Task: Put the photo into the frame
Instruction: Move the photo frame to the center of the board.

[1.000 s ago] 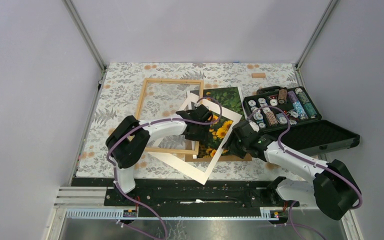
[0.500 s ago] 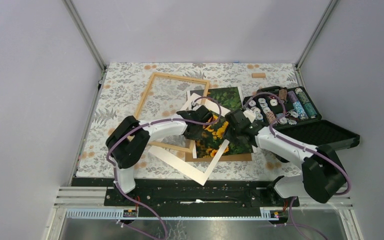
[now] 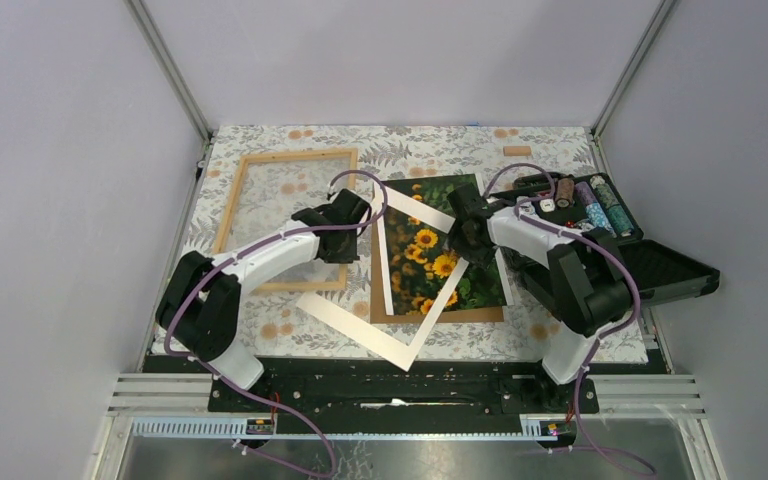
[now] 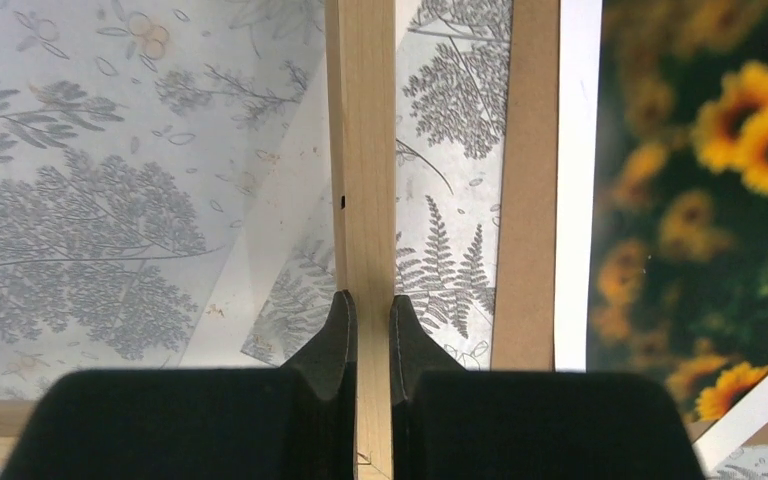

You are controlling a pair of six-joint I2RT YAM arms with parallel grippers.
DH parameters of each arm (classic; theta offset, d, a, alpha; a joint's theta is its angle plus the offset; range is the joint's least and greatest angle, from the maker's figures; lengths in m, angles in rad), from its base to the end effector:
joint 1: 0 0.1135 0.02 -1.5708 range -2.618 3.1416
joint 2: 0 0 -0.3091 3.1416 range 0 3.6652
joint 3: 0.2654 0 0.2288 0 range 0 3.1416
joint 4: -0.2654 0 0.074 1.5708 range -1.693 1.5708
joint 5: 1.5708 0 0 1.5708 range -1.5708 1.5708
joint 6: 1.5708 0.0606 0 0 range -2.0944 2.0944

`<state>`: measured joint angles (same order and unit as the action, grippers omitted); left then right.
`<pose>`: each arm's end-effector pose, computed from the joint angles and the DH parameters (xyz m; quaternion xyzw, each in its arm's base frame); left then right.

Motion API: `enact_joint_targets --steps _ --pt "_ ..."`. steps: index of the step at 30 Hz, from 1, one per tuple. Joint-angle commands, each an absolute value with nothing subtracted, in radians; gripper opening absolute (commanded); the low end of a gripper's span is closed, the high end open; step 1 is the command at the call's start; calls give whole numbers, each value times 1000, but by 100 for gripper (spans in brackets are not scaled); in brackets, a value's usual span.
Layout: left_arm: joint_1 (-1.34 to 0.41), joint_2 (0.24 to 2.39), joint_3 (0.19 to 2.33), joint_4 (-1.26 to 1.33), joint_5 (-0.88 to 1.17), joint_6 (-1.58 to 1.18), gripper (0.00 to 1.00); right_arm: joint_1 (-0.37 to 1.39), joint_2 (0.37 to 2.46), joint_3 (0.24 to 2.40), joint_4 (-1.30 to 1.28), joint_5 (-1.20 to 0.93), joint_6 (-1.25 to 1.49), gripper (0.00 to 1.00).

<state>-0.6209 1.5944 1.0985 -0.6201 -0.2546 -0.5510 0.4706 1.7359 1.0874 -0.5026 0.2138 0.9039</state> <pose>0.2596 -0.1670 0.2511 0.0052 0.9668 -0.0206 0.2547 0.3065 0.1415 0.2112 0.2308 0.9450 0.0507 0.2263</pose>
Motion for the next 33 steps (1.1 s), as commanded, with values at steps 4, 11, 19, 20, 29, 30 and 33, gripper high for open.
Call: enact_joint_targets --steps 4,11,19,20,29,30,33 --pt "-634 1554 1054 -550 -170 -542 0 513 1842 1195 -670 228 915 71" --pt "-631 1536 1003 -529 -184 -540 0 548 1942 1284 -774 262 957 60" --pt "-626 1554 990 -525 -169 -551 2 565 1958 1291 -840 295 1008 47" --pt "-626 1559 993 -528 -167 -550 5 565 1953 1294 -841 295 1001 45" --pt "-643 1462 991 -541 -20 -550 58 565 1866 1283 -839 283 946 45" --pt "-662 1437 985 -536 18 -548 65 565 1846 1279 -837 276 923 50" --pt "-736 1367 965 -497 177 -563 81 565 1753 1234 -788 181 787 67"
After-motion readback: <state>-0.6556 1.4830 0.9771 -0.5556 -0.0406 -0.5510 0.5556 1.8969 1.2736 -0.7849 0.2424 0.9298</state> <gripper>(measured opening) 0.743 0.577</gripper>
